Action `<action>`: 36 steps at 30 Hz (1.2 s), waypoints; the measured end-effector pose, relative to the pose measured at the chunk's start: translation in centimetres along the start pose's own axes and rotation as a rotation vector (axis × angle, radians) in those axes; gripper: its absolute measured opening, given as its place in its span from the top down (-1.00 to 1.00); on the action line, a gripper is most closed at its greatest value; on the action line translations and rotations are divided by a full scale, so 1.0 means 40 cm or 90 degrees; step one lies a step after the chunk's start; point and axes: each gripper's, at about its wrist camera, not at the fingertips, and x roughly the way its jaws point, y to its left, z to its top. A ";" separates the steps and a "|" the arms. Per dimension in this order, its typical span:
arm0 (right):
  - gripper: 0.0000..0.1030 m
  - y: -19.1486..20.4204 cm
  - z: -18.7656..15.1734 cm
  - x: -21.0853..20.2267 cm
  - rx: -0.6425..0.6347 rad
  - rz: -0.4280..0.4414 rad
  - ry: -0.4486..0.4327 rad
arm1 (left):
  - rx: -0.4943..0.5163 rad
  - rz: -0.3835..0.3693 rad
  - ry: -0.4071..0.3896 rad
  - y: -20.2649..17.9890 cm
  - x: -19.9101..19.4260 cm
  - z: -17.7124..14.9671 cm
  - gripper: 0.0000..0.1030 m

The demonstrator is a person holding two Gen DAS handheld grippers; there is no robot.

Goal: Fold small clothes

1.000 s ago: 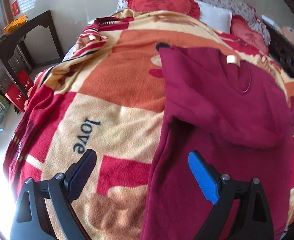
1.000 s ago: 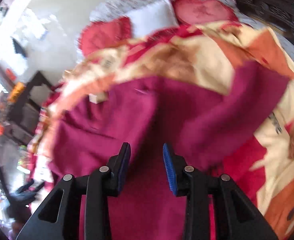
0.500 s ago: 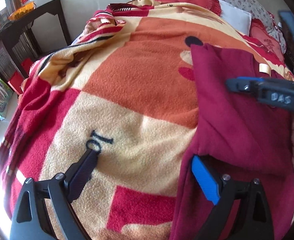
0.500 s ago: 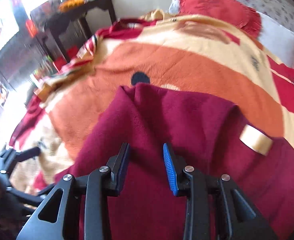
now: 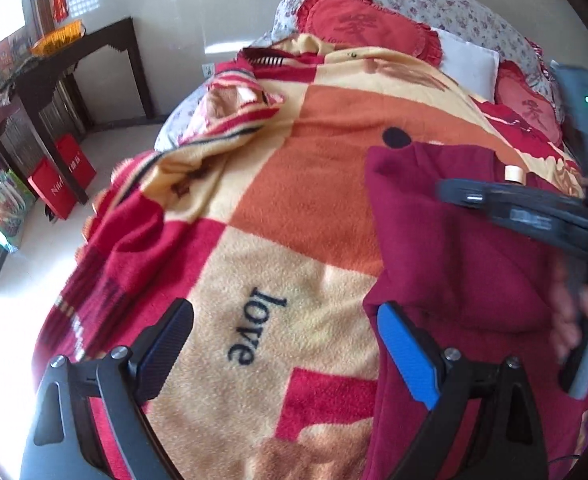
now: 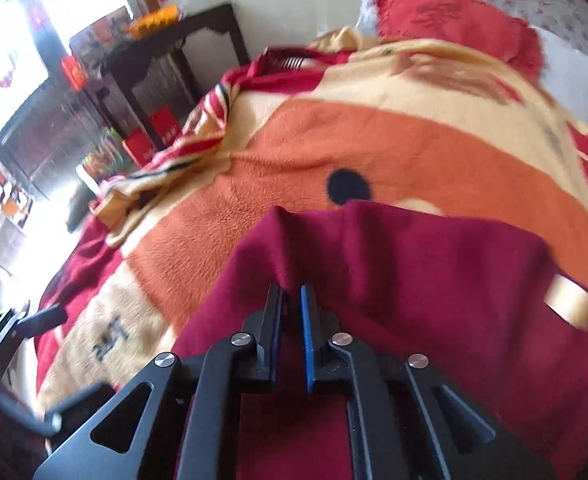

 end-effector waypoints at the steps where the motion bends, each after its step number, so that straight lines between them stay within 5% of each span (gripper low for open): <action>1: 0.97 -0.021 -0.015 -0.050 0.011 -0.021 -0.021 | 0.004 0.005 -0.009 -0.004 -0.006 0.004 -0.88; 3: 0.65 -0.091 -0.057 -0.174 0.049 -0.097 -0.078 | 0.009 0.006 -0.025 -0.017 -0.013 0.014 -0.88; 6: 0.22 -0.219 -0.110 -0.298 0.129 -0.285 -0.117 | 0.011 -0.007 -0.023 -0.056 0.006 0.036 -0.88; 8: 0.18 -0.305 -0.134 -0.319 0.192 -0.344 -0.109 | 0.018 -0.016 -0.020 -0.088 0.021 0.040 -0.88; 11: 0.28 -0.413 -0.164 -0.276 0.293 -0.226 -0.050 | 0.041 -0.013 0.005 -0.145 0.068 0.039 -0.88; 12: 0.79 -0.425 -0.175 -0.257 0.312 -0.165 -0.026 | 0.045 -0.009 0.013 -0.154 0.079 0.036 -0.88; 13: 1.00 -0.431 -0.190 -0.267 0.322 -0.137 -0.019 | 0.049 -0.005 0.019 -0.163 0.089 0.032 -0.88; 18: 1.00 -0.378 -0.266 -0.436 0.287 -0.203 -0.150 | 0.053 -0.007 0.033 -0.182 0.116 0.009 -0.88; 20: 1.00 -0.394 -0.303 -0.433 0.296 -0.226 -0.117 | 0.063 0.005 0.042 -0.196 0.128 0.002 -0.88; 23: 0.96 -0.423 -0.370 -0.365 0.311 -0.261 0.023 | 0.077 0.004 0.045 -0.206 0.118 -0.004 -0.88; 26: 0.95 -0.417 -0.416 -0.439 0.319 -0.275 -0.020 | 0.087 0.005 0.027 -0.205 0.093 -0.007 -0.88; 30: 0.79 -0.398 -0.353 -0.472 0.275 -0.256 -0.076 | 0.089 0.013 0.023 -0.213 0.091 0.000 -0.88; 32: 0.73 -0.394 -0.294 -0.426 0.245 -0.235 -0.063 | 0.084 0.011 0.025 -0.220 0.096 0.002 -0.88; 36: 0.74 -0.427 -0.278 -0.350 0.206 -0.280 0.022 | 0.084 0.018 0.032 -0.228 0.119 0.000 -0.88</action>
